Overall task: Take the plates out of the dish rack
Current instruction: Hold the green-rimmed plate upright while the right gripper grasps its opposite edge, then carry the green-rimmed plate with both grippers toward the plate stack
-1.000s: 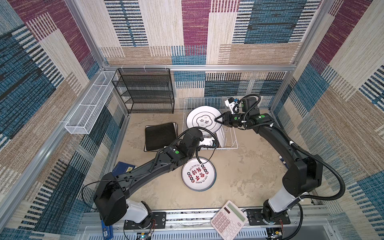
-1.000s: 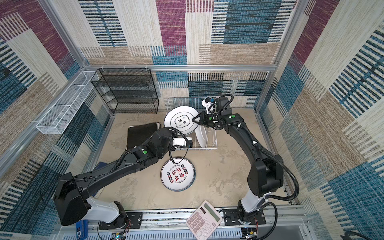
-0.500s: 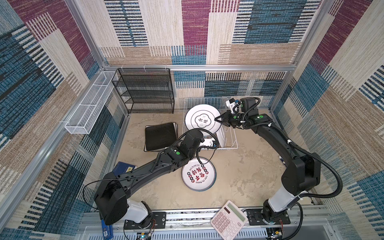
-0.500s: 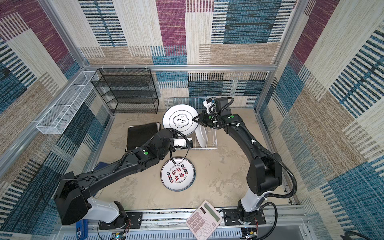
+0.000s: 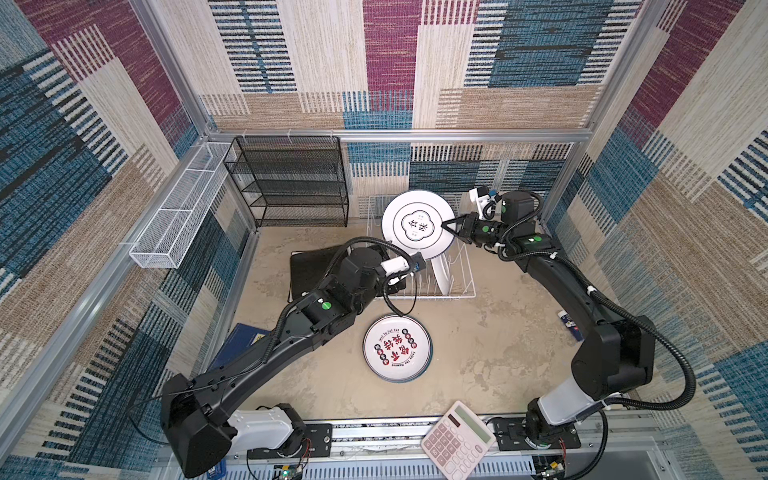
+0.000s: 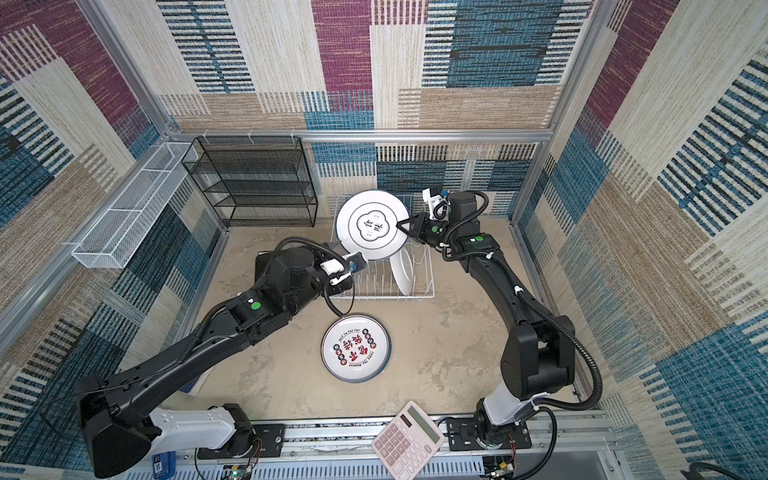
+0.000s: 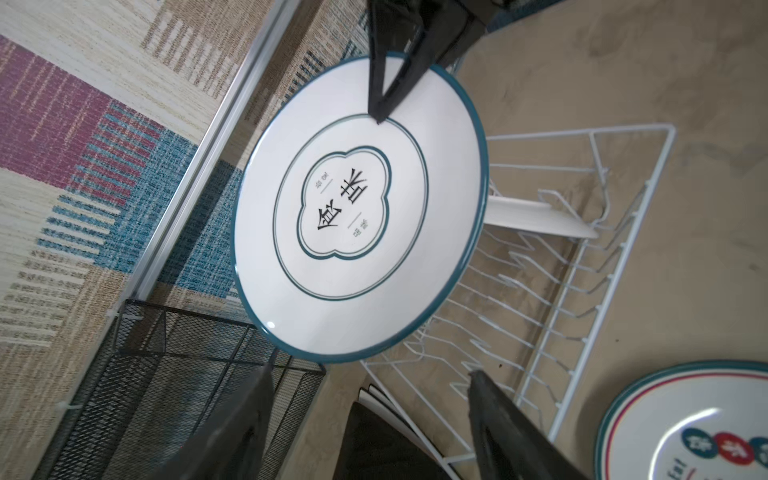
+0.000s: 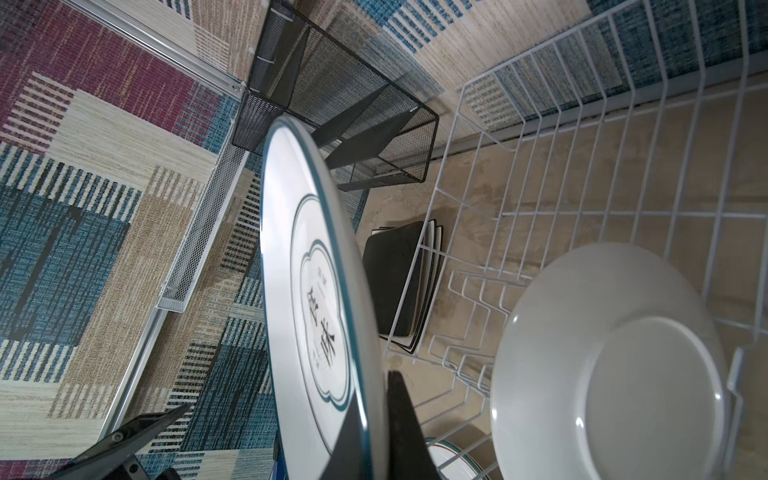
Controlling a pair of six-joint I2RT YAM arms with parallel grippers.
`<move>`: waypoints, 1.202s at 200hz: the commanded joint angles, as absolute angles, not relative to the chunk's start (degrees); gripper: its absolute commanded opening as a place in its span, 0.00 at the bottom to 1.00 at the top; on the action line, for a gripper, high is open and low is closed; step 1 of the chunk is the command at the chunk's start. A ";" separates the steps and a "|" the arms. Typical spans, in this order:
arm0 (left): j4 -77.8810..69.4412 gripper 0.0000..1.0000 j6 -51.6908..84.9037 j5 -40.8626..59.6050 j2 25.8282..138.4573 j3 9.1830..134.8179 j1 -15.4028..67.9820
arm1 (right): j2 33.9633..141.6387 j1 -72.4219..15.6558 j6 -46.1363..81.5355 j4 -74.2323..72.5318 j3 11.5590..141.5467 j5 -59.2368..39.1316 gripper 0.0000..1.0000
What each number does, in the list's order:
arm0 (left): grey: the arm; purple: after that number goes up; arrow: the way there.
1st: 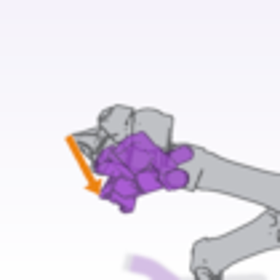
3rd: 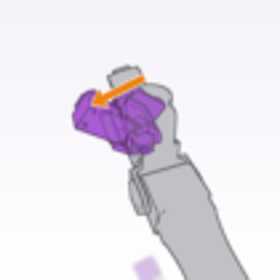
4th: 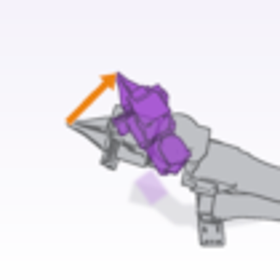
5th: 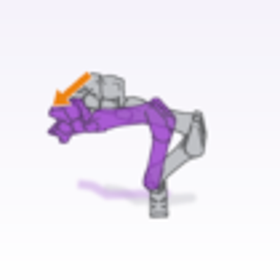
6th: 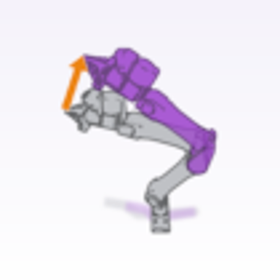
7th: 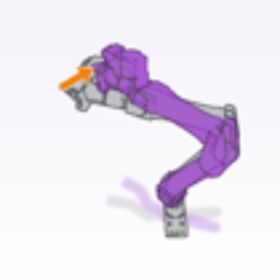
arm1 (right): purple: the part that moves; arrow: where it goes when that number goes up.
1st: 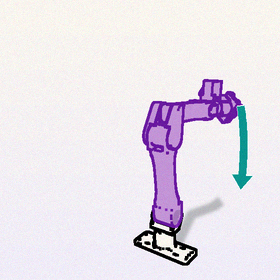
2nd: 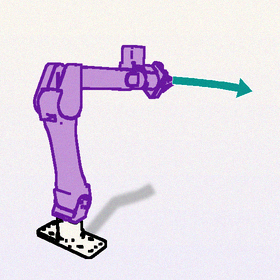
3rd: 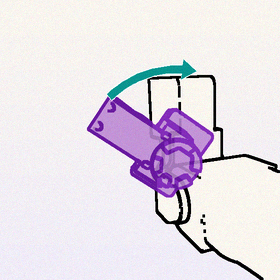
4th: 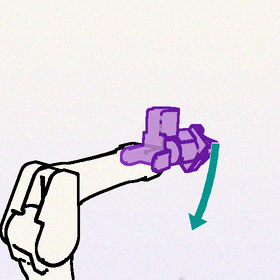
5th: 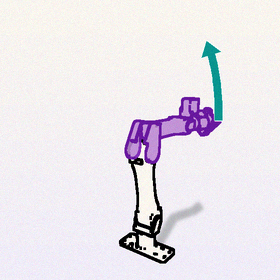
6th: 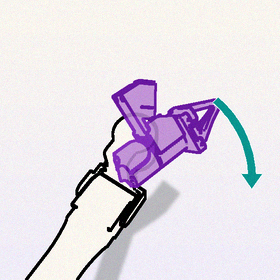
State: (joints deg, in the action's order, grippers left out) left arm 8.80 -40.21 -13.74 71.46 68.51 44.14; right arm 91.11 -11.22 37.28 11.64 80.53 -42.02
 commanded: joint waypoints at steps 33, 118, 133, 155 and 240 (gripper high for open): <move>7.07 0.76 -0.77 16.51 69.68 73.16 28.44 | 88.19 -11.06 39.29 2.29 76.37 -42.75 0.00; 5.60 0.73 30.63 39.88 89.19 83.09 19.30 | 87.36 -11.08 35.30 4.36 75.45 -43.53 0.00; 5.55 0.70 33.13 41.50 92.39 84.75 19.28 | 87.45 -11.11 34.92 4.56 75.54 -44.37 0.00; 5.10 0.62 35.74 45.10 96.44 86.77 19.36 | 87.54 -11.15 34.23 4.94 75.48 -44.81 0.00; 7.93 0.04 36.23 48.26 99.34 88.73 19.37 | 88.68 -11.11 33.38 5.12 75.07 -46.36 0.02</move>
State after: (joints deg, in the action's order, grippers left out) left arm 8.80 36.03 45.67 99.31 88.71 19.20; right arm 88.36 -10.90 33.45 7.66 75.11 -44.97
